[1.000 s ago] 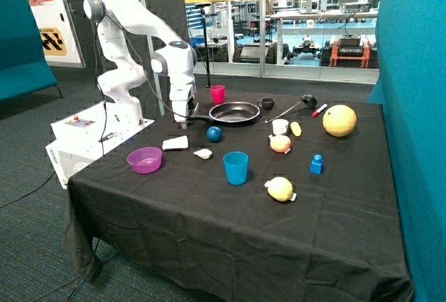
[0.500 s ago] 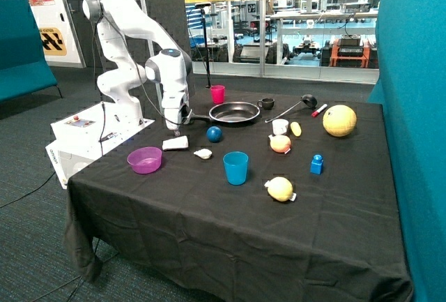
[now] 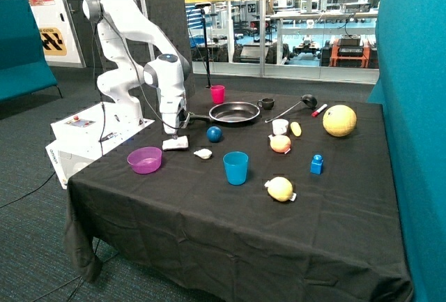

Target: Clean the pan

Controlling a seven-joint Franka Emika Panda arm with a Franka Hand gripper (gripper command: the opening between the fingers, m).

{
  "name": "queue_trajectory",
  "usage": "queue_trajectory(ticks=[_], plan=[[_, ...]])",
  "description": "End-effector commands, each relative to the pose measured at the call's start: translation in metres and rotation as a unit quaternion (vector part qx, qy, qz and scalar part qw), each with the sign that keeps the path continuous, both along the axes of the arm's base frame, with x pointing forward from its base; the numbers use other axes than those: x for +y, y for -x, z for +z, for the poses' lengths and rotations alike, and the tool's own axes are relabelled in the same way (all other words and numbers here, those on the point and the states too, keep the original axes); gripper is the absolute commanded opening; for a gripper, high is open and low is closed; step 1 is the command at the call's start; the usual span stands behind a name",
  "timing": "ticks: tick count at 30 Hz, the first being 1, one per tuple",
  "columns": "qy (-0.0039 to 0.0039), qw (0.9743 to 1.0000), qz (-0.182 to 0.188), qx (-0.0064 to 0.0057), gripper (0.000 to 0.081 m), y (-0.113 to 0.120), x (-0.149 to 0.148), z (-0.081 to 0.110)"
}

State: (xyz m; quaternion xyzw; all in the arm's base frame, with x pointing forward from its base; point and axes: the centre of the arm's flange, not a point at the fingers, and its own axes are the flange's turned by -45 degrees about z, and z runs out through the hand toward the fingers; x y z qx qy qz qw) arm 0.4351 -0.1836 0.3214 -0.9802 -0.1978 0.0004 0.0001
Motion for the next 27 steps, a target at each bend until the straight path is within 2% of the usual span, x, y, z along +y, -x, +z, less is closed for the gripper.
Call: queue_trajectory(ticks=[1, 14, 19, 27], plan=[[0.00002, 1.0000, 0.008, -0.0004, 0.0690, 0.007, 0.004, -0.011], [0.00002, 1.0000, 0.000, -0.0004, 0.0690, 0.009, -0.008, -0.017], [0.00002, 1.0000, -0.003, -0.0004, 0.0796, 0.008, -0.010, -0.017], [0.00002, 1.0000, -0.003, -0.0004, 0.0808, 0.002, -0.007, -0.017]])
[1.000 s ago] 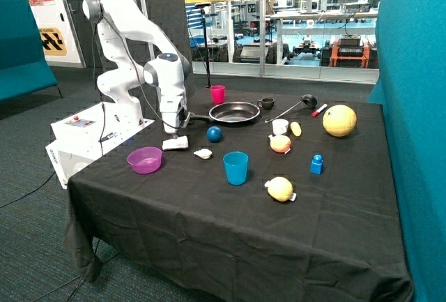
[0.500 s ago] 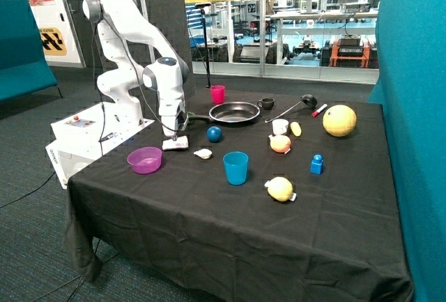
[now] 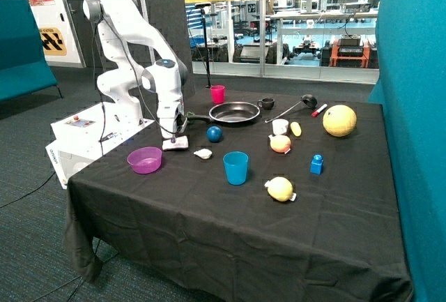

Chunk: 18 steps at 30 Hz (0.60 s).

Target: Clean the pan

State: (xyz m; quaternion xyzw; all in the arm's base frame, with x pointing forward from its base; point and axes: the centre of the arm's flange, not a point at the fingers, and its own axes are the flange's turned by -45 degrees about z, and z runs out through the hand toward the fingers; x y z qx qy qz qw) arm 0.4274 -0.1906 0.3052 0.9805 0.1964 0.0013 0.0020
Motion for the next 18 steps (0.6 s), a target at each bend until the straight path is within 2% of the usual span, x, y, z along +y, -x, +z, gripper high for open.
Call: queue_trajectory(ticks=[1, 18], plan=[[-0.00174, 1.0000, -0.002, 0.0017, 0.0808, -0.006, 0.001, -0.002], [-0.00175, 0.9999, -0.010, 0.0016, 0.0797, 0.004, -0.005, -0.025]])
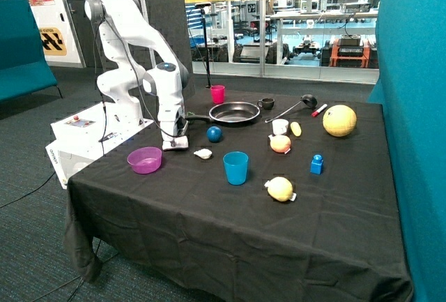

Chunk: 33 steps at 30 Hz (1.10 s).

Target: Clean the pan

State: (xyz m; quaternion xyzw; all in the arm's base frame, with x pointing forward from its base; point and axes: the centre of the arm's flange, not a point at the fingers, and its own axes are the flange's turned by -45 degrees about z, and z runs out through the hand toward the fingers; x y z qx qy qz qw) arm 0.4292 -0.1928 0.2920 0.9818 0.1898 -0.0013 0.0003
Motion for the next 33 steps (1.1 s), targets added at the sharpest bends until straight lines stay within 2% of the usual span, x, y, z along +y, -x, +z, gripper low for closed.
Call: queue_trajectory(ticks=[1, 16, 21, 23, 25, 27, 28, 29, 31, 33], plan=[[-0.00057, 1.0000, -0.003, -0.0012, 0.0794, 0.006, -0.003, -0.013], [-0.00056, 1.0000, -0.009, -0.0012, 0.0766, -0.004, -0.006, -0.016], [-0.00055, 0.9999, -0.017, -0.0012, 0.0731, -0.006, -0.010, -0.018], [-0.00055, 0.9998, -0.018, -0.0012, 0.0658, -0.007, -0.010, -0.019], [-0.00055, 0.9998, -0.019, -0.0012, 0.0534, -0.007, -0.010, -0.019], [-0.00055, 0.9998, -0.021, -0.0012, 0.0337, -0.007, -0.010, -0.018], [-0.00055, 0.9998, -0.021, -0.0012, 0.0174, -0.007, -0.010, -0.018], [-0.00055, 0.9998, -0.021, -0.0012, 0.0087, -0.007, -0.010, -0.018], [-0.00055, 0.9998, -0.019, -0.0012, 0.0022, -0.006, -0.009, -0.018], [-0.00055, 0.9998, -0.019, -0.0012, 0.0005, -0.006, -0.009, -0.018]])
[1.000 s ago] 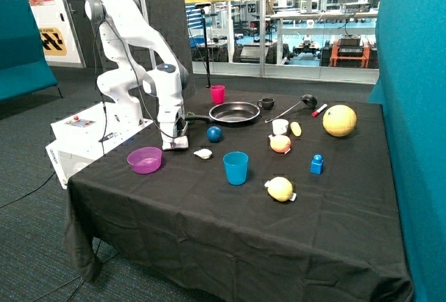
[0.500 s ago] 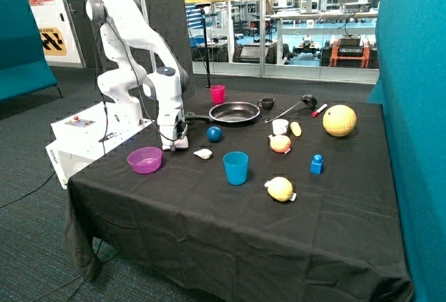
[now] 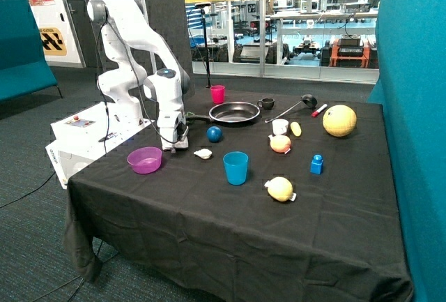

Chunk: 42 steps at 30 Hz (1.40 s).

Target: Clean the pan

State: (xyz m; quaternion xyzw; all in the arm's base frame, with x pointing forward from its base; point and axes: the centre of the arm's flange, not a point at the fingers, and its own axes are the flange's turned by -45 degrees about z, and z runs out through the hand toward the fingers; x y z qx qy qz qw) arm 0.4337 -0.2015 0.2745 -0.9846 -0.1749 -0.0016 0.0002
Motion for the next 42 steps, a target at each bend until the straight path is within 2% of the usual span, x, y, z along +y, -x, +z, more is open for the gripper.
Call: queue_trajectory(ticks=[1, 19, 30, 42], plan=[[0.00043, 1.0000, -0.004, 0.0015, 0.0003, -0.001, 0.000, 0.000], [0.00044, 1.0000, -0.003, 0.0015, 0.0000, 0.003, 0.009, 0.003], [0.00044, 1.0000, -0.002, 0.0015, 0.0000, 0.001, 0.015, 0.018], [0.00043, 1.0000, -0.009, 0.0015, 0.0000, 0.004, 0.013, 0.019]])
